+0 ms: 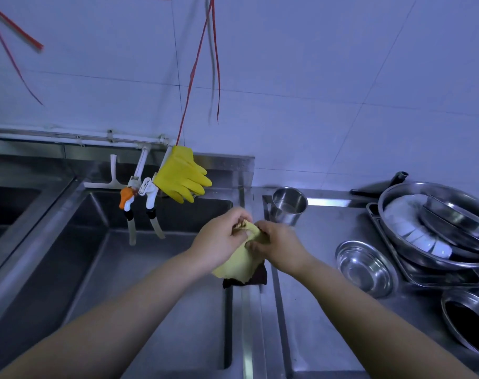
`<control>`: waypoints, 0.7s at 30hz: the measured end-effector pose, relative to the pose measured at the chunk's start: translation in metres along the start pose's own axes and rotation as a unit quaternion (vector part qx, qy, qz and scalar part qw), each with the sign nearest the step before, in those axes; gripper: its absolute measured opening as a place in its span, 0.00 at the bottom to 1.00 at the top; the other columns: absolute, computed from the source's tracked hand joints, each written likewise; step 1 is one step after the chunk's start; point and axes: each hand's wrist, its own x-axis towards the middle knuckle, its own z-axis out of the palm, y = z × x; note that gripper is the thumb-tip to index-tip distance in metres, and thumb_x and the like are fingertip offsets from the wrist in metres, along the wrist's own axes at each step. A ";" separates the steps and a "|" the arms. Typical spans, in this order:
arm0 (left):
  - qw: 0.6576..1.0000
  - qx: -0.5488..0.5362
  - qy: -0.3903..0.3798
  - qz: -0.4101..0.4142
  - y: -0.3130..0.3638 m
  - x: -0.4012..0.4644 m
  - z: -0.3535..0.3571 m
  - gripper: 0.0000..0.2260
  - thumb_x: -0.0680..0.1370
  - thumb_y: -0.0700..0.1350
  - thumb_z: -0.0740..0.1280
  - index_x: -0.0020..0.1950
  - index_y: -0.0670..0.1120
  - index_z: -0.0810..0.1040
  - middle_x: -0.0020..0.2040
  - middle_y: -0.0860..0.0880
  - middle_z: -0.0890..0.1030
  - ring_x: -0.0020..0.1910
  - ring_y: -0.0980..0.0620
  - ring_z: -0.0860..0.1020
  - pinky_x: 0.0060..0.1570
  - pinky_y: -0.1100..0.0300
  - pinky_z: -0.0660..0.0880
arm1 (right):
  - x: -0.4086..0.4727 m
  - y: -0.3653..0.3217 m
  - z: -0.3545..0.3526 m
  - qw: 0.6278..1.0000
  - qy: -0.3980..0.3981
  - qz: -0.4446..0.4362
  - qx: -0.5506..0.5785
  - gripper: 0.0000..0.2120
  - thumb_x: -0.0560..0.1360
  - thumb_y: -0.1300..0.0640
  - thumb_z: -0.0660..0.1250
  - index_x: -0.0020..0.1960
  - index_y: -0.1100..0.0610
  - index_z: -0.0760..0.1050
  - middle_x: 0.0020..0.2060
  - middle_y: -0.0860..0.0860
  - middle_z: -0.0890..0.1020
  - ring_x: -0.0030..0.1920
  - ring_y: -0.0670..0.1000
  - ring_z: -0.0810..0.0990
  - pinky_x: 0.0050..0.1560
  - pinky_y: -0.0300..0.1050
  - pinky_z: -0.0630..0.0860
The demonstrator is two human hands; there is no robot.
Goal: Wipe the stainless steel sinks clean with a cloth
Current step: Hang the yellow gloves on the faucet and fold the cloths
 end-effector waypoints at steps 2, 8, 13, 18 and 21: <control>0.997 -0.050 -0.009 -0.051 -0.014 0.004 -0.007 0.16 0.71 0.45 0.72 0.54 0.54 0.70 0.45 0.54 0.78 0.47 0.55 0.77 0.48 0.55 0.74 | 0.009 0.002 0.007 0.998 0.013 0.021 0.060 0.08 0.72 0.58 0.70 0.43 0.62 0.75 0.33 0.51 0.74 0.34 0.47 0.71 0.36 0.46 0.71; 0.972 -0.069 -0.098 -0.200 -0.081 -0.001 -0.015 0.17 0.62 0.49 0.76 0.46 0.49 0.77 0.41 0.54 0.79 0.38 0.59 0.75 0.33 0.68 0.68 | 0.037 0.026 0.031 0.978 0.052 0.129 0.156 0.09 0.73 0.55 0.69 0.41 0.59 0.72 0.32 0.49 0.72 0.33 0.46 0.70 0.35 0.41 0.69; 0.848 -0.416 -0.001 -0.328 -0.111 0.033 0.000 0.06 0.77 0.44 0.67 0.53 0.49 0.79 0.48 0.52 0.85 0.48 0.52 0.82 0.42 0.62 0.76 | 0.075 0.053 0.051 0.962 0.086 0.212 0.149 0.11 0.74 0.50 0.68 0.48 0.58 0.75 0.43 0.56 0.80 0.45 0.55 0.79 0.46 0.51 0.77; 0.885 -0.358 -0.060 -0.292 -0.131 0.086 0.025 0.18 0.74 0.37 0.69 0.60 0.51 0.72 0.50 0.53 0.82 0.47 0.55 0.81 0.40 0.62 0.77 | 0.140 0.078 0.060 0.938 0.139 0.277 0.155 0.10 0.75 0.52 0.66 0.47 0.58 0.74 0.41 0.52 0.80 0.44 0.52 0.78 0.45 0.50 0.78; 0.911 -0.280 -0.085 -0.291 -0.153 0.122 0.037 0.22 0.72 0.34 0.68 0.62 0.50 0.68 0.53 0.49 0.78 0.50 0.50 0.77 0.40 0.59 0.75 | 0.173 0.104 0.066 0.932 0.148 0.303 0.136 0.10 0.75 0.52 0.66 0.46 0.60 0.73 0.38 0.51 0.77 0.40 0.52 0.76 0.41 0.48 0.75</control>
